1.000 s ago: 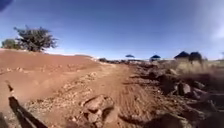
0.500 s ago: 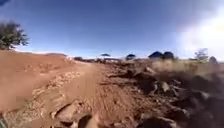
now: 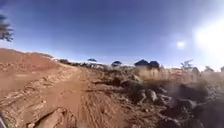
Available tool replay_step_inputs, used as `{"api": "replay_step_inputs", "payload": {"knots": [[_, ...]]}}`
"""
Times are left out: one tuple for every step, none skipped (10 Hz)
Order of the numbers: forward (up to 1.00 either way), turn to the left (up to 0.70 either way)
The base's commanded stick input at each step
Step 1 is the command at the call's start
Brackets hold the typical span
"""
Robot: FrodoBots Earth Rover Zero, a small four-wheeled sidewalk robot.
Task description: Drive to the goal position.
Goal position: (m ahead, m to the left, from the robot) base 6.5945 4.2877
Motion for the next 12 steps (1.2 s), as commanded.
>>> {"api": "replay_step_inputs", "payload": {"knots": [[0.5,0.0],[0.5,0.0],[0.5,0.0],[0.5,0.0],[0.5,0.13],[0.5,0.46],[0.5,0.13],[0.5,0.0],[0.5,0.0],[0.5,0.0],[0.5,0.0],[0.5,0.0]]}}
